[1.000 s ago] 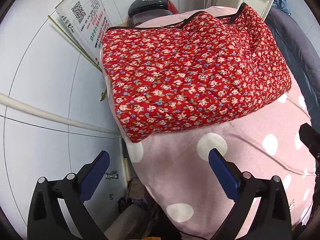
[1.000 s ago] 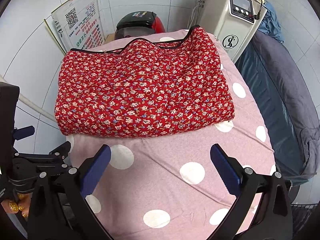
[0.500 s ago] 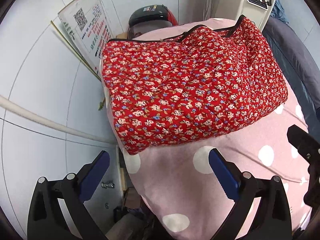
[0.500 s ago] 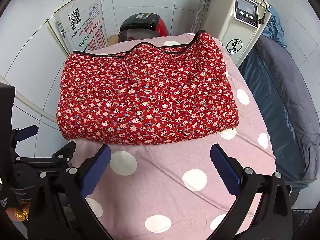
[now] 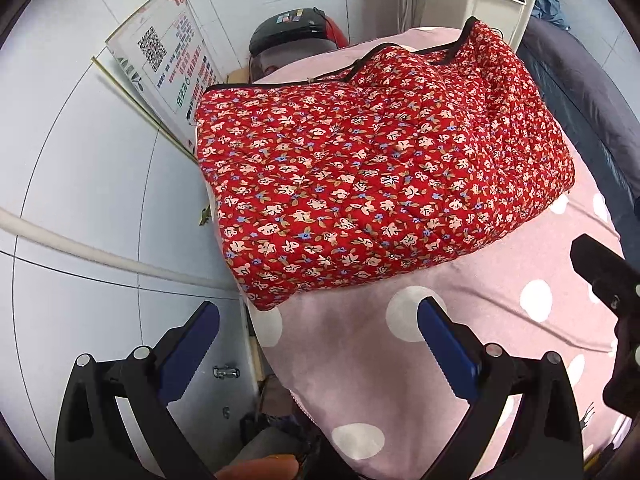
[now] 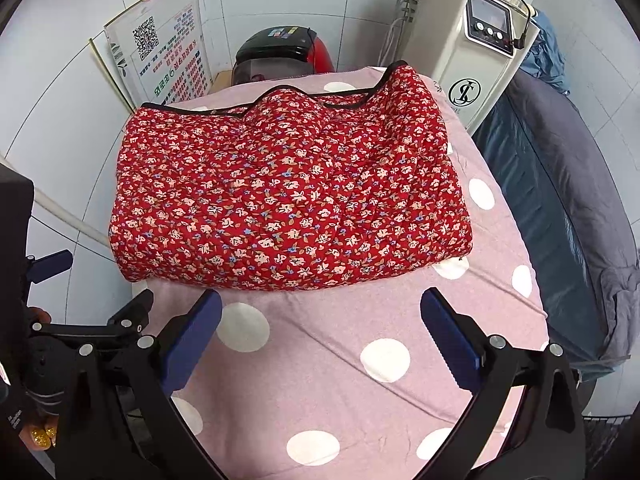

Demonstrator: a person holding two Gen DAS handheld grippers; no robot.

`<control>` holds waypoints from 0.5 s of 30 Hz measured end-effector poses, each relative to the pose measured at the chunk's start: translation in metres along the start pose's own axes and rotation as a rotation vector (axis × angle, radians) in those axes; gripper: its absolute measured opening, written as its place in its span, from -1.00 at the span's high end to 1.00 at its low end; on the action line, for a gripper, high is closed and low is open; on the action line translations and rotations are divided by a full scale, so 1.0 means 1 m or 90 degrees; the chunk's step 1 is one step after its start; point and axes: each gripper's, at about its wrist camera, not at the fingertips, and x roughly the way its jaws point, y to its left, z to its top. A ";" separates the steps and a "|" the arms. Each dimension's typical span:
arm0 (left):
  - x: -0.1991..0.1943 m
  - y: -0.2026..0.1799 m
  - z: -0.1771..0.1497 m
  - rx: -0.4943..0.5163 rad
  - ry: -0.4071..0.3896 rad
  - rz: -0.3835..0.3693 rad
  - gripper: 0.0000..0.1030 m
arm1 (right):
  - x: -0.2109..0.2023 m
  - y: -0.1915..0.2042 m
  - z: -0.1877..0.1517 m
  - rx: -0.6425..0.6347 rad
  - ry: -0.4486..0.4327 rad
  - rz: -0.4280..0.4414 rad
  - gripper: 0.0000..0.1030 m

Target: Fold large clothes

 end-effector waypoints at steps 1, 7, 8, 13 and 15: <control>0.000 -0.001 0.000 0.002 0.001 0.002 -0.88 | 0.000 0.000 0.000 0.000 0.001 0.001 -0.91; 0.000 0.000 -0.001 0.000 0.004 -0.001 -0.88 | 0.000 0.001 -0.001 -0.001 0.002 0.001 -0.91; 0.000 -0.001 -0.001 0.000 0.004 0.000 -0.88 | 0.000 0.001 -0.001 0.000 0.003 0.002 -0.91; 0.000 0.000 -0.001 -0.001 0.005 -0.001 -0.88 | 0.001 0.001 -0.001 0.000 0.004 0.003 -0.91; 0.000 0.000 -0.001 0.000 0.004 -0.002 -0.88 | 0.001 0.001 -0.001 0.000 0.005 0.003 -0.91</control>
